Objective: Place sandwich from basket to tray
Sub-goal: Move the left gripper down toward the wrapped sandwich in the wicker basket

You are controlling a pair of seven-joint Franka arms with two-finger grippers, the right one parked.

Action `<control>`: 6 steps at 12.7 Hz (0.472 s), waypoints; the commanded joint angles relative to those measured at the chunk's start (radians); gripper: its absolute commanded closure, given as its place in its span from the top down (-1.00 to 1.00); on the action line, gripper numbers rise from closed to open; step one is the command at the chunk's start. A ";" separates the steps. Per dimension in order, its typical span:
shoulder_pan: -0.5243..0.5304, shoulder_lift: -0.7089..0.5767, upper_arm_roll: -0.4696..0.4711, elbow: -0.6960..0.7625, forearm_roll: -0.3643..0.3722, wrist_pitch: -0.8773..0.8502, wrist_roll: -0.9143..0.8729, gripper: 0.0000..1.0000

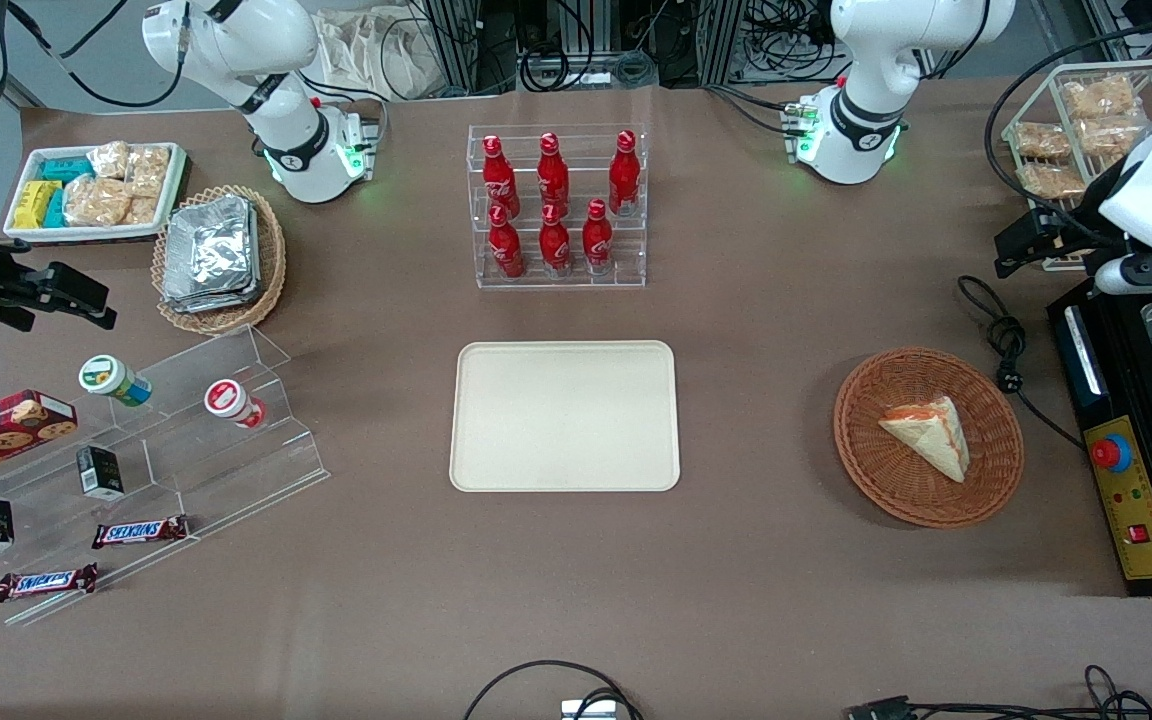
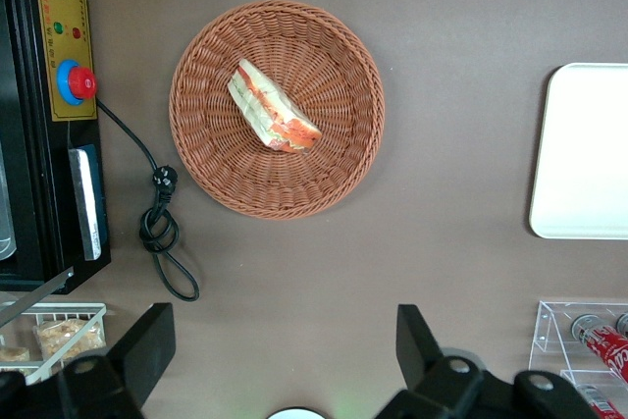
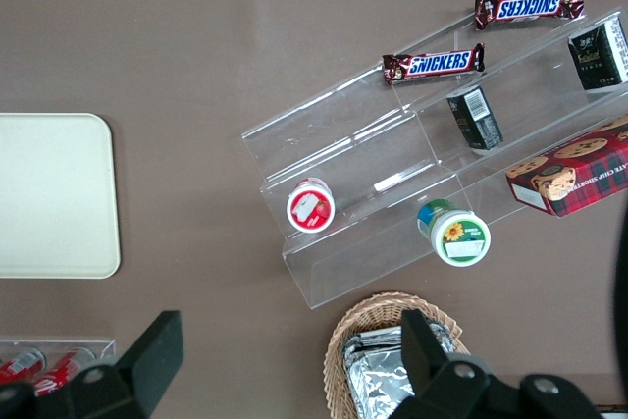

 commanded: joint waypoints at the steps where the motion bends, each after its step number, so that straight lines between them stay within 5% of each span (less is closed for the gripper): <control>1: 0.019 0.008 -0.014 0.023 0.007 -0.021 0.009 1.00; 6: 0.023 0.023 -0.005 -0.061 0.019 0.087 0.009 1.00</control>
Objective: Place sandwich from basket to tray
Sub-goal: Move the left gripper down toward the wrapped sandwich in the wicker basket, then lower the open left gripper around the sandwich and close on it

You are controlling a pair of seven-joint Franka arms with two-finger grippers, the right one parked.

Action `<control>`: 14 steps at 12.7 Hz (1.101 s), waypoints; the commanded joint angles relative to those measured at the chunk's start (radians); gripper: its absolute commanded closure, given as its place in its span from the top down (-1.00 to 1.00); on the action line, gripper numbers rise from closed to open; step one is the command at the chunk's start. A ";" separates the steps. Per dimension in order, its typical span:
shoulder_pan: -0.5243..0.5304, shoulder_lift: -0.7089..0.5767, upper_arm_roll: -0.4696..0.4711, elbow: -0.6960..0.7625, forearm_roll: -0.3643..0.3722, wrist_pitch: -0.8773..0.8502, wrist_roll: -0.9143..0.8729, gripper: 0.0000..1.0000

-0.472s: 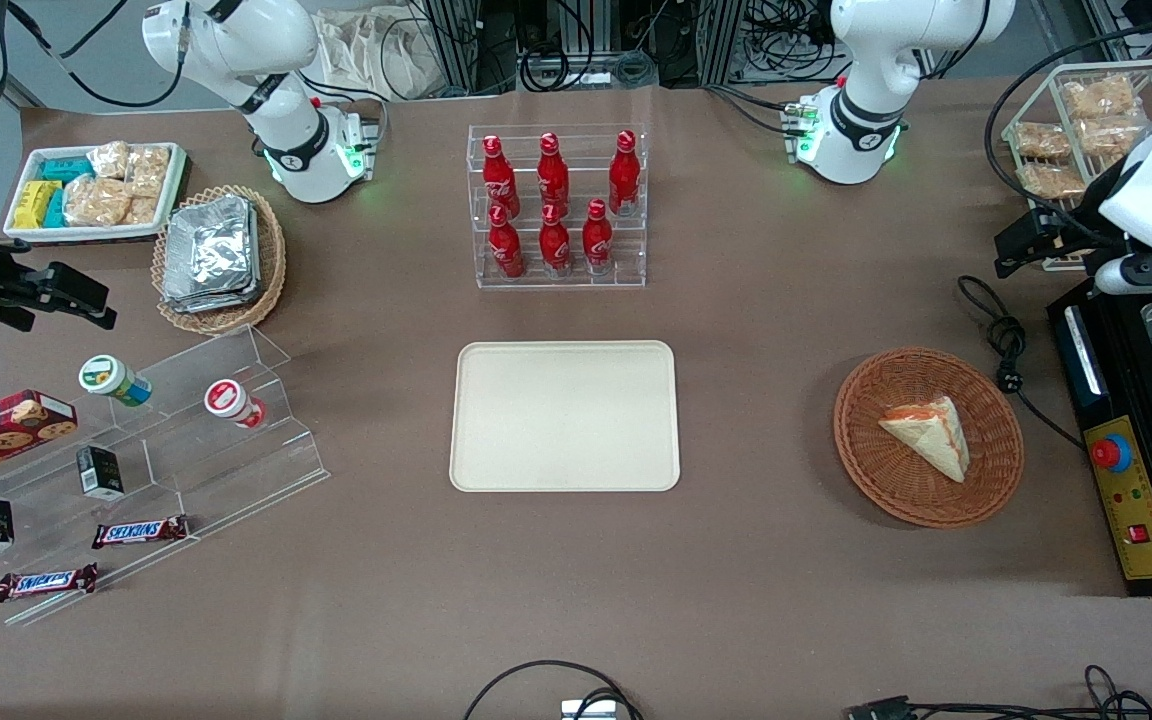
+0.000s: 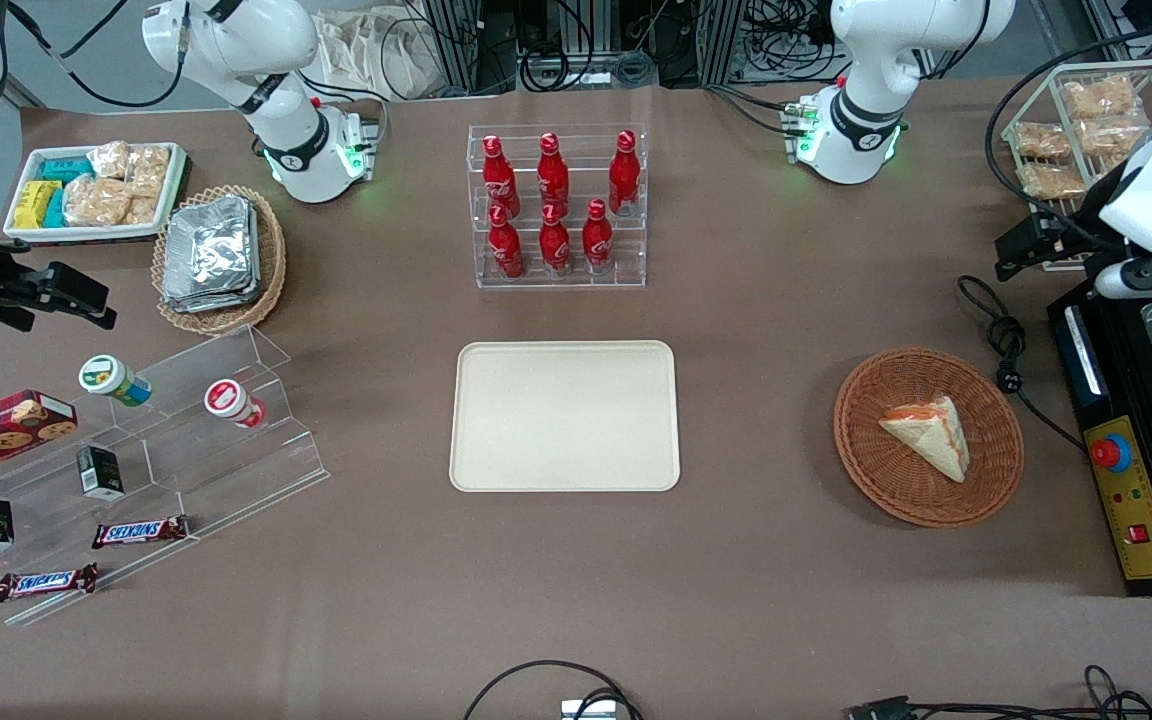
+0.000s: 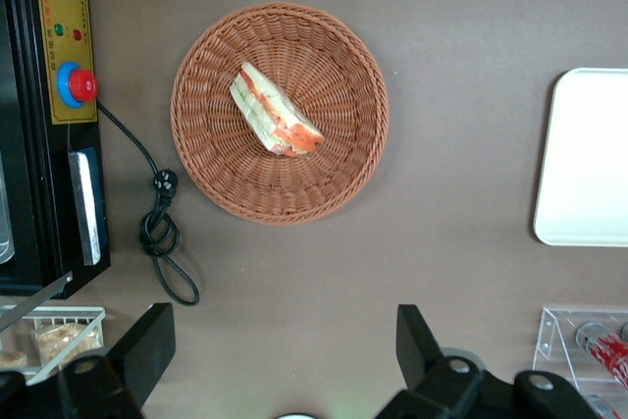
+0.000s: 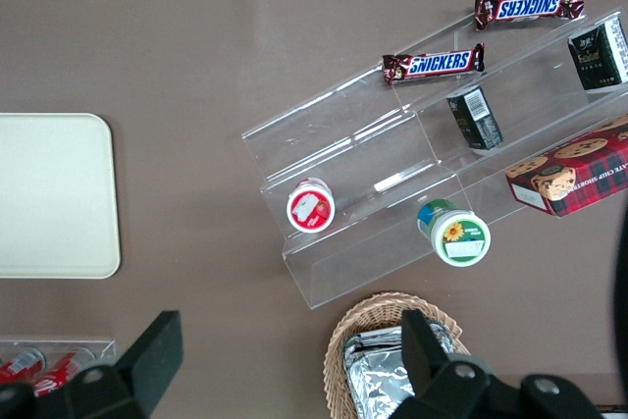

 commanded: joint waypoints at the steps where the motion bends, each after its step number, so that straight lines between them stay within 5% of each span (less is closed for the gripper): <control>1: 0.016 0.034 -0.007 -0.043 0.014 0.064 0.005 1.00; 3: 0.016 0.094 0.003 -0.038 0.006 0.119 -0.102 1.00; 7: 0.007 0.212 0.010 -0.035 0.009 0.225 -0.628 0.99; 14: 0.005 0.422 0.042 -0.090 0.006 0.439 -0.724 0.99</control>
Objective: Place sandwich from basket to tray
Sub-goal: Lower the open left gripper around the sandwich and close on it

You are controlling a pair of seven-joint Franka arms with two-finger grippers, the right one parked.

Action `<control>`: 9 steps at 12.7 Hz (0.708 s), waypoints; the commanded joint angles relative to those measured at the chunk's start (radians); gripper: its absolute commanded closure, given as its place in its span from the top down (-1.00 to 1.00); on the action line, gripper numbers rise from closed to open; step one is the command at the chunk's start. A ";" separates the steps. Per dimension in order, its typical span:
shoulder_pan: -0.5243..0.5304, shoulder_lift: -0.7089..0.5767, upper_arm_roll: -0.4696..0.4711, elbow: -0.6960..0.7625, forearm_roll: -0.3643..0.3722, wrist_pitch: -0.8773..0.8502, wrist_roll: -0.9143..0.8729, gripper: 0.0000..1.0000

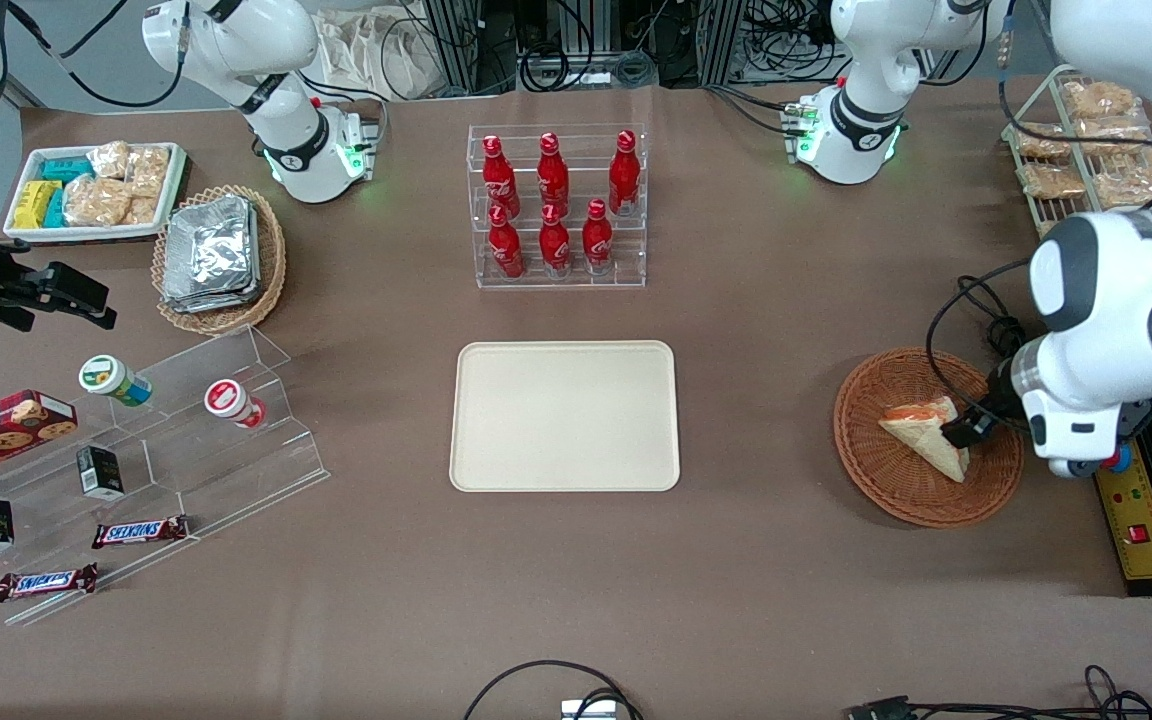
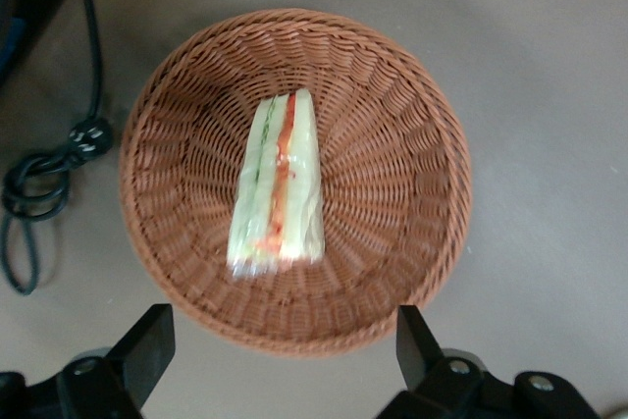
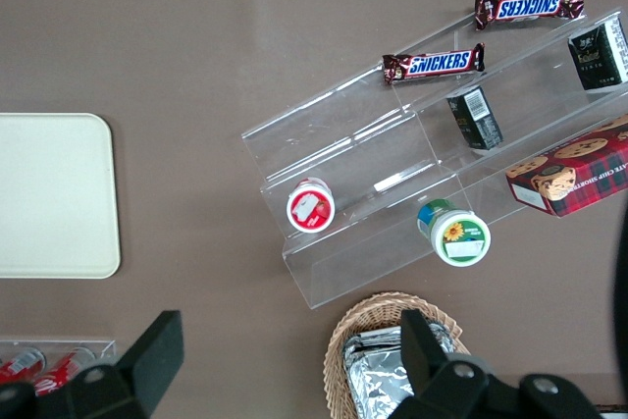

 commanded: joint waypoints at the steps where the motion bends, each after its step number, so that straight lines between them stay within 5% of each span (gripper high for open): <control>1: 0.000 0.031 0.024 -0.080 0.004 0.118 -0.024 0.99; 9: 0.000 0.110 0.029 -0.155 -0.028 0.251 -0.059 0.99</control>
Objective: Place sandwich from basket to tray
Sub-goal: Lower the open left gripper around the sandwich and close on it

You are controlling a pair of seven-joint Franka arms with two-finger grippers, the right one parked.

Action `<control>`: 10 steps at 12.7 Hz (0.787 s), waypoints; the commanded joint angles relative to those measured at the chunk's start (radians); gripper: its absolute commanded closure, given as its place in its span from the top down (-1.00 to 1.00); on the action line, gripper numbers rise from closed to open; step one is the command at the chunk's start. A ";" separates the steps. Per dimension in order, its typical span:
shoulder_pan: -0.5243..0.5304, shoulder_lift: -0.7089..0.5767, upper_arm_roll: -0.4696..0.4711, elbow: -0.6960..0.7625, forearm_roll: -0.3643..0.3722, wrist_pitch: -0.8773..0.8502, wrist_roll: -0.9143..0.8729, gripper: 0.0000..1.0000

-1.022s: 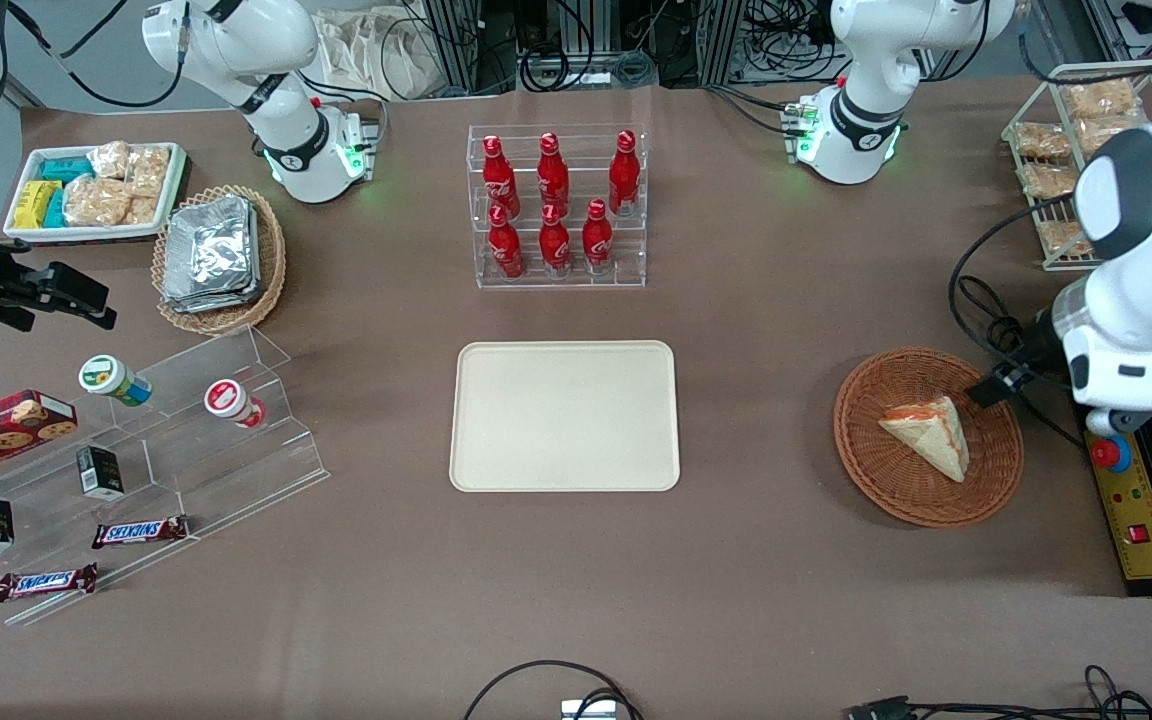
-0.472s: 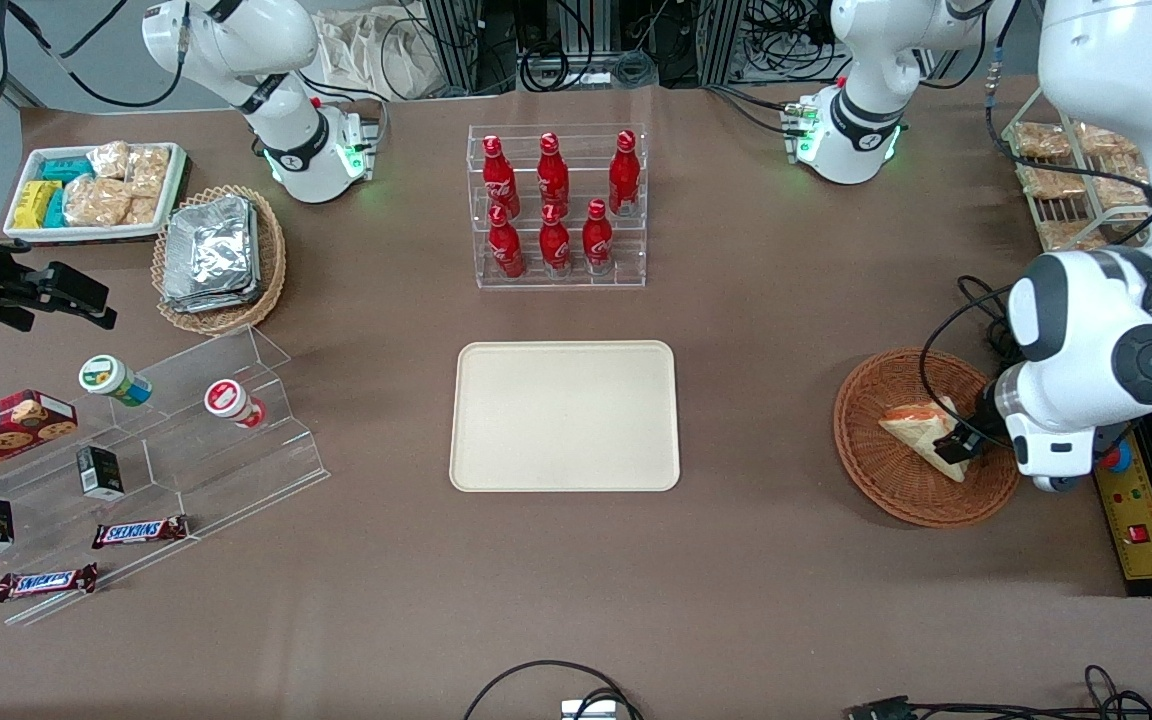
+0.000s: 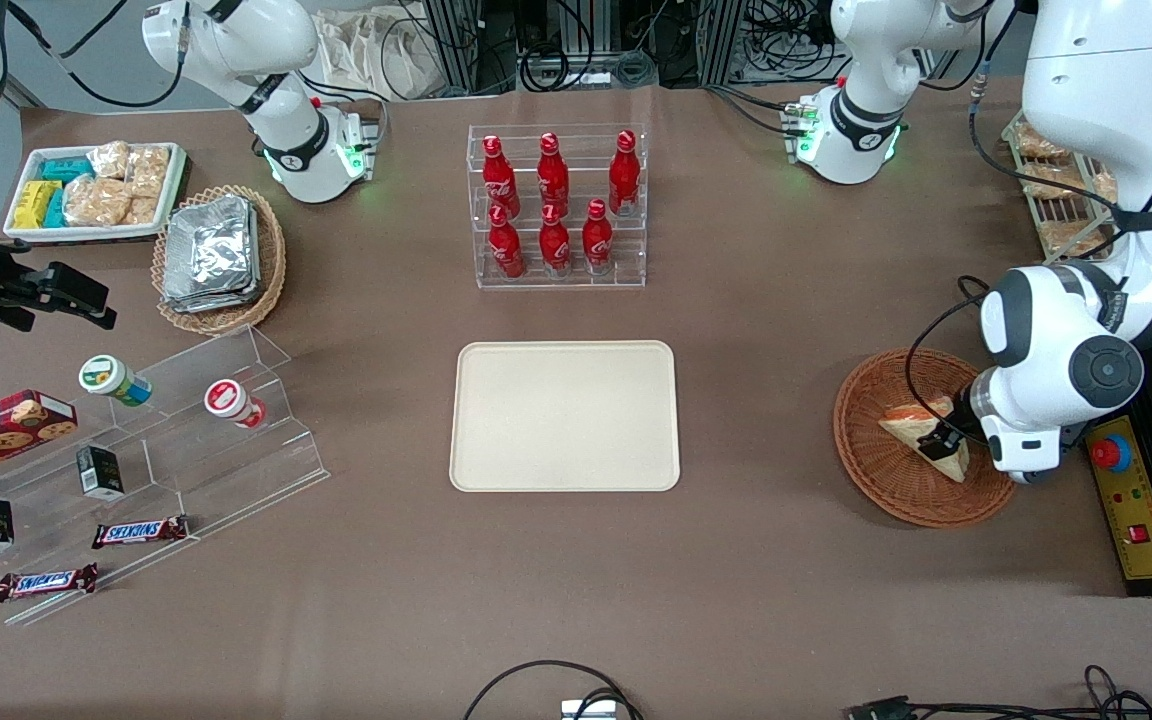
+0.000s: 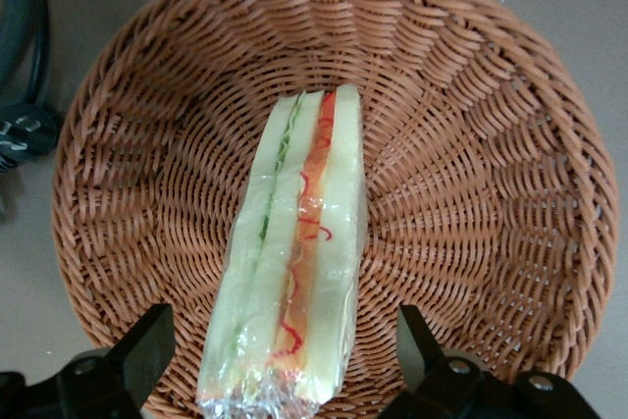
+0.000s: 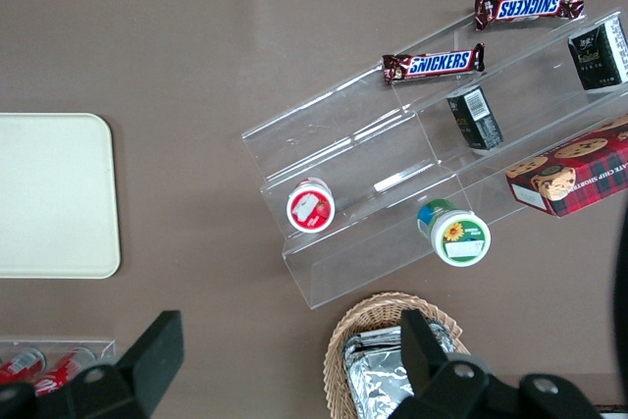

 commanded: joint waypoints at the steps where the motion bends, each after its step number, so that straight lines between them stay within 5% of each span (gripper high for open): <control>1: -0.001 0.030 0.000 -0.007 -0.013 0.046 -0.019 0.98; 4: -0.001 0.049 0.000 -0.011 -0.014 0.063 -0.019 0.50; 8: -0.001 0.038 0.000 -0.006 -0.011 0.040 0.001 -0.72; 10: -0.001 0.017 -0.002 -0.001 0.006 0.012 0.028 -1.00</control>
